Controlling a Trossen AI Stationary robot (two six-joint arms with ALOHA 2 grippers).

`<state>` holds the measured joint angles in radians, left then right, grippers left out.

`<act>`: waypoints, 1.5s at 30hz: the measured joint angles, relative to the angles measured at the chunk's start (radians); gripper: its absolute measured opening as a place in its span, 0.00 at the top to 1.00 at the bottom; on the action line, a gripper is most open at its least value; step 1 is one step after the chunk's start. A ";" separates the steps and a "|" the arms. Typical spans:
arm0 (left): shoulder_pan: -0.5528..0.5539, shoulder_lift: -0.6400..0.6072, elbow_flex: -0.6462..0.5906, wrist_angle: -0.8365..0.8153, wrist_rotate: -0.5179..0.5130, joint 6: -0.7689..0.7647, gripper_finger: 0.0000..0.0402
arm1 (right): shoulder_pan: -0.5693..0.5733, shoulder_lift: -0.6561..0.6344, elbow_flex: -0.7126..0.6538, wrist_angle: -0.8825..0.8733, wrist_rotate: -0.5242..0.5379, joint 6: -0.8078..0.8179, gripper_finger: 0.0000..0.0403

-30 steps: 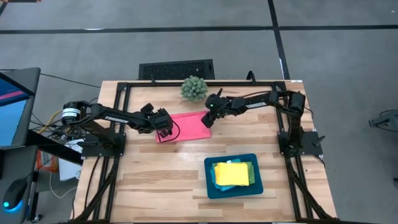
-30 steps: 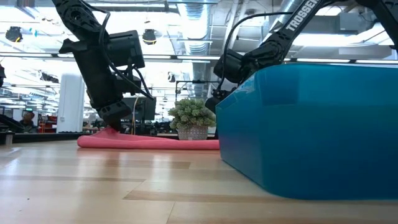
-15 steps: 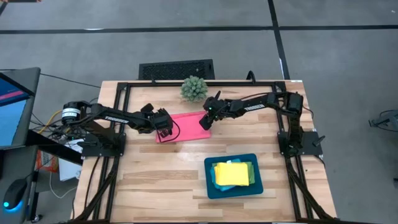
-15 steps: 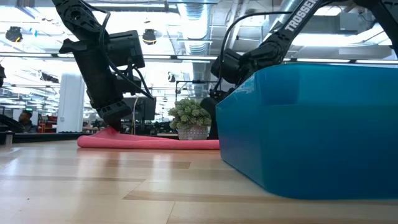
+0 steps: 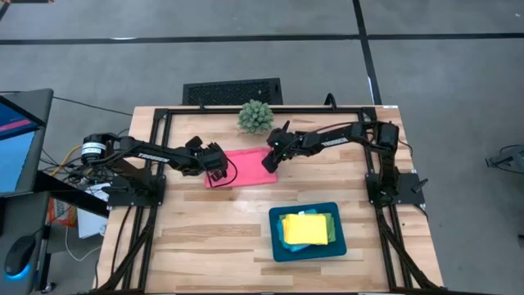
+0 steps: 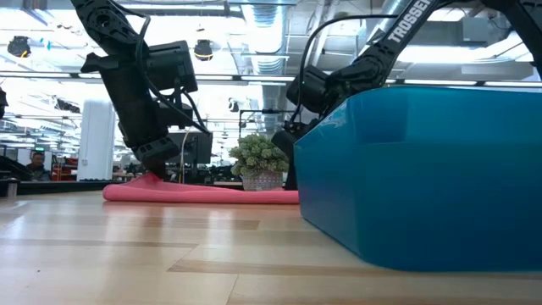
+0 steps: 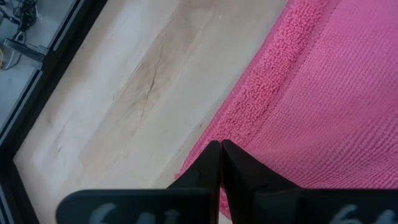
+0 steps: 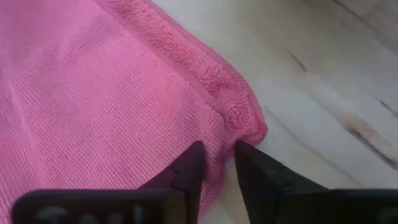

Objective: Fold microfiber towels
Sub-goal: Fold the pink microfiber towel

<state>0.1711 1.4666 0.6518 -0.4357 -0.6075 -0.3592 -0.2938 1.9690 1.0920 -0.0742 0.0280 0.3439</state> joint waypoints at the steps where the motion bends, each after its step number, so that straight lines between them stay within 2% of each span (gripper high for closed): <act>1: 0.000 0.000 0.000 0.002 0.000 0.000 1.00 | -0.001 0.000 0.000 0.000 0.001 0.000 0.74; 5: 0.000 0.000 0.000 0.002 0.001 0.000 1.00 | -0.001 0.000 0.000 0.000 0.001 -0.003 0.85; 9: 0.000 0.000 0.000 0.001 0.008 0.000 1.00 | -0.001 -0.008 -0.001 -0.012 0.000 -0.036 0.89; 19: 0.000 0.000 0.034 0.000 0.014 0.017 1.00 | -0.017 -0.018 -0.001 -0.061 0.001 -0.056 0.85; 28: 0.000 0.000 0.054 0.001 -0.037 0.057 1.00 | -0.022 -0.049 -0.001 -0.087 0.004 -0.079 0.85; 31: -0.006 0.000 0.053 0.002 -0.087 0.028 1.00 | -0.023 -0.062 -0.001 -0.089 0.031 -0.082 0.85; 35: -0.026 0.000 0.044 0.009 -0.221 -0.033 1.00 | -0.023 -0.064 -0.001 -0.102 0.052 -0.082 0.85; 38: -0.028 0.000 0.012 0.070 -0.255 -0.031 1.00 | -0.023 -0.064 -0.001 -0.103 0.055 -0.084 0.85; 45: 0.013 0.007 -0.151 0.360 -0.125 -0.004 1.00 | -0.029 -0.064 -0.001 -0.103 0.056 -0.083 0.85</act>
<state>0.1837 1.4734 0.5003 -0.0755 -0.7329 -0.3630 -0.3233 1.9049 1.0912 -0.1768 0.0845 0.2611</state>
